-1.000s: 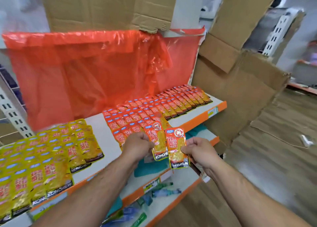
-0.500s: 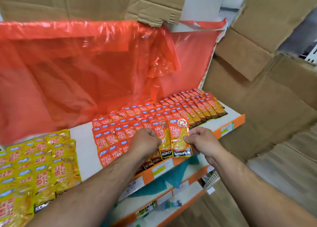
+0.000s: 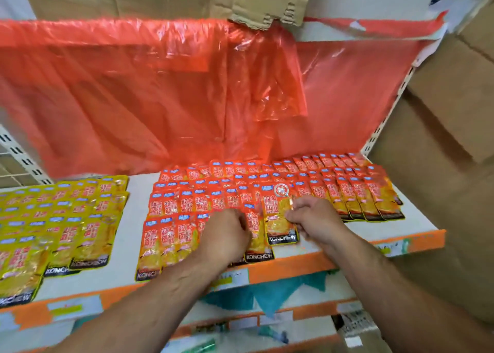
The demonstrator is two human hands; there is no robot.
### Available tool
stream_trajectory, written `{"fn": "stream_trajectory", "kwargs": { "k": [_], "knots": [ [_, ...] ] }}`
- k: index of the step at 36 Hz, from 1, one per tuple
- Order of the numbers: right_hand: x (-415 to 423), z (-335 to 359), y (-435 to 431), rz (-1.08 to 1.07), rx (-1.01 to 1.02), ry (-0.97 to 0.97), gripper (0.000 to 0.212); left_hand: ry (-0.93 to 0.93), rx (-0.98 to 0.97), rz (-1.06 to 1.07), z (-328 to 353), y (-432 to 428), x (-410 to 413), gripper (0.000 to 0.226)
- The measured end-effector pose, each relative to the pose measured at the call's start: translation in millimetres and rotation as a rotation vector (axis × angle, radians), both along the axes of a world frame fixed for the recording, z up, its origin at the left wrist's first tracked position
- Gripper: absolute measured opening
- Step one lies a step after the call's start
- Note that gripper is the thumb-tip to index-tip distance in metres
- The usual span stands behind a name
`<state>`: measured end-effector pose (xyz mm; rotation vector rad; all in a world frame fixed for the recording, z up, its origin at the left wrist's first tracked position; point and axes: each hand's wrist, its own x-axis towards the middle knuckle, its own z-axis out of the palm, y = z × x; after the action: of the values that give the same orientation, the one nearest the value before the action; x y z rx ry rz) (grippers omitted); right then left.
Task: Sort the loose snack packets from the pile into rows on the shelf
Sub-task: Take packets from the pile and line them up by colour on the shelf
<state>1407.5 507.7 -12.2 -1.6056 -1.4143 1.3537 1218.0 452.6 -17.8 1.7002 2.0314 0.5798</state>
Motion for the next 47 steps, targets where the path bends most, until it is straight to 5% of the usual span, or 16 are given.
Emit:
{"fn": "stream_trajectory", "kwargs": {
  "k": [11, 23, 31, 39, 47],
  "knots": [
    [12.8, -18.2, 7.0, 0.216, -0.019, -0.005, 0.014, 0.170, 0.085, 0.164, -8.4, -11.9, 20.2, 0.008],
    [18.1, -20.5, 5.3, 0.216, -0.007, 0.021, 0.012, 0.154, 0.041, 0.255, -11.9, -20.3, 25.3, 0.019],
    [11.8, -19.3, 7.2, 0.206, -0.059, -0.063, 0.024, 0.276, 0.194, 0.231, -4.8, -27.8, 17.6, 0.019],
    [-1.5, -17.9, 1.4, 0.200, 0.071, -0.369, 0.017, 0.365, 0.336, 0.093, 1.8, -22.1, -2.2, 0.029],
    [-15.6, -8.3, -5.5, 0.234, 0.180, -0.700, 0.024, 0.413, 0.255, -0.030, 0.1, -22.4, -21.4, 0.048]
  ]
}}
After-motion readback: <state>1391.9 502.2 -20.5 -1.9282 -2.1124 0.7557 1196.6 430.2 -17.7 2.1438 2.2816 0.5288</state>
